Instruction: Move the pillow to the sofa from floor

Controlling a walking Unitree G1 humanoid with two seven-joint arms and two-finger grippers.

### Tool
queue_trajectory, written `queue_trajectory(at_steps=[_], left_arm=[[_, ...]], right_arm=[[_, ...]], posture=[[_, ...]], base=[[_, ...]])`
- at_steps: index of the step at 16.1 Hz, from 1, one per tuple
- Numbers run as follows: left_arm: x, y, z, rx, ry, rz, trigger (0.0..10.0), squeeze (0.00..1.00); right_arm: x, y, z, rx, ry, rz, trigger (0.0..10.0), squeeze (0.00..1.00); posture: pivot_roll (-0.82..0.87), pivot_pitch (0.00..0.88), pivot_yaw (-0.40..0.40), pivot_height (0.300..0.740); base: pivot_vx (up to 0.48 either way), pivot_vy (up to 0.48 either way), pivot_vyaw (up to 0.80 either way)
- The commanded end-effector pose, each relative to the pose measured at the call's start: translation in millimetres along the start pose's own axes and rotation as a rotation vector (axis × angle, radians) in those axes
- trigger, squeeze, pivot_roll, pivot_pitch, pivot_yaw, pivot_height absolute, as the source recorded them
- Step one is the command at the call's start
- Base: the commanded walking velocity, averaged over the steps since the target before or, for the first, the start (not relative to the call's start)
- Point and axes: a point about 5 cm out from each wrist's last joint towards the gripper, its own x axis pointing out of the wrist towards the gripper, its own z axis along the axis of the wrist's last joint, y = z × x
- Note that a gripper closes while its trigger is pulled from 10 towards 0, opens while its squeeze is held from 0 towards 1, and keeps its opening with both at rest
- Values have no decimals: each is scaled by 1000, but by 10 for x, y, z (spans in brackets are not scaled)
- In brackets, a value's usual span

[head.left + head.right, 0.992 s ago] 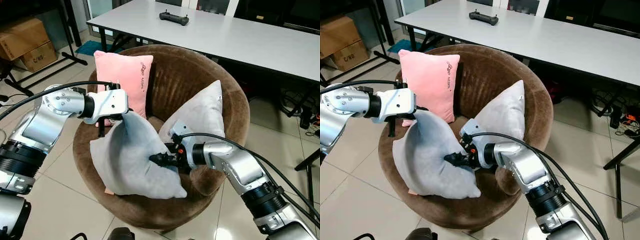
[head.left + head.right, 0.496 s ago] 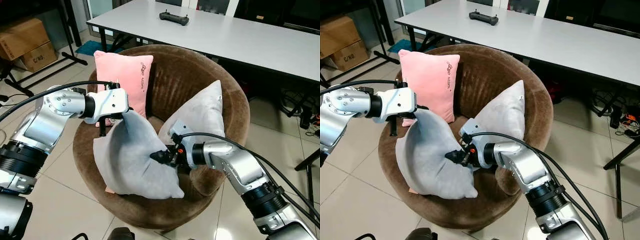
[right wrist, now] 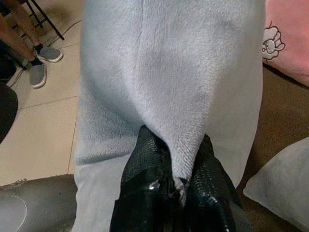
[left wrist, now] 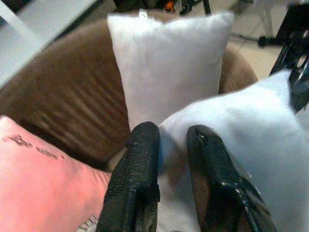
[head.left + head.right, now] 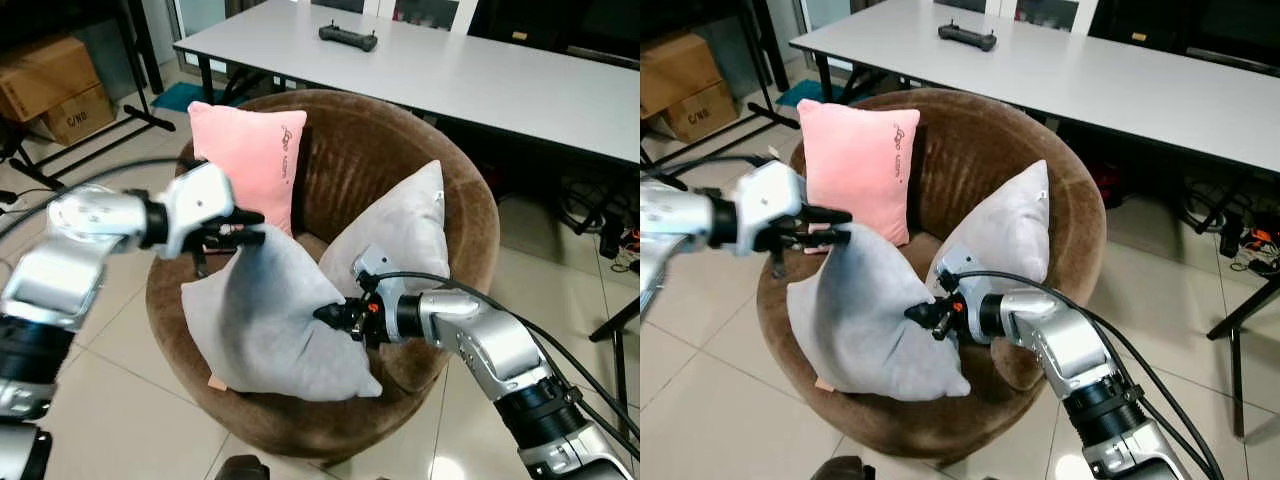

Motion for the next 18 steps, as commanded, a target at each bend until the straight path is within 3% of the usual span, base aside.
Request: queue_trajectory(at_steps=[1, 3, 4, 7, 9, 11, 12, 13, 14, 16, 18], left_arm=[[-103, -8, 52, -18, -31, 4, 10000, 1000], [-286, -33, 167, -75, -117, 35, 10000, 1000], [-372, -10, 233, -73, -165, 113, 10000, 1000], [-446, 6, 230, -152, -227, 296, 10000, 1000], [-408, -70, 99, -164, -153, 414, 10000, 1000], [-291, -283, -146, -205, -24, 537, 10000, 863], [-271, -420, -299, -230, 41, 578, 10000, 835], [-272, -449, -328, -242, 49, 588, 10000, 839], [-276, -605, -476, -279, 116, 591, 10000, 827], [-270, -679, -513, -282, 152, 586, 10000, 800], [-258, -727, -502, -277, 169, 591, 10000, 682]], right_arm=[[-67, -26, 54, 0, -40, -27, 0, 0], [-86, -52, 64, 22, -51, -59, 0, 0], [-107, -102, 39, 42, -37, -104, 0, 0], [-166, -130, 90, 74, -86, -143, 0, 0], [-199, -115, 200, 47, -172, -182, 0, 0], [-202, -97, 294, 17, -221, -254, 0, 0], [-165, -91, 343, 34, -237, -258, 0, 0], [-151, -88, 357, 32, -238, -255, 0, 0], [-10, -110, 482, 10, -239, -255, 0, 0], [125, -121, 634, 20, -257, -236, 0, 0], [298, -73, 820, 50, -275, -174, 0, 0]], posture=[[68, 0, -35, 740], [68, 0, -34, 740], [80, 0, -47, 740], [90, 0, -59, 740], [94, 0, -61, 740], [86, 0, -48, 740], [80, 0, -43, 740], [78, 0, -39, 740], [77, 0, -40, 740], [96, 0, -59, 740], [114, 0, -72, 740]], base=[[0, 0, 0], [0, 0, 0], [0, 0, 0], [0, 0, 0], [0, 0, 0], [0, 0, 0], [0, 0, 0], [0, 0, 0], [0, 0, 0], [0, 0, 0], [0, 0, 0]])
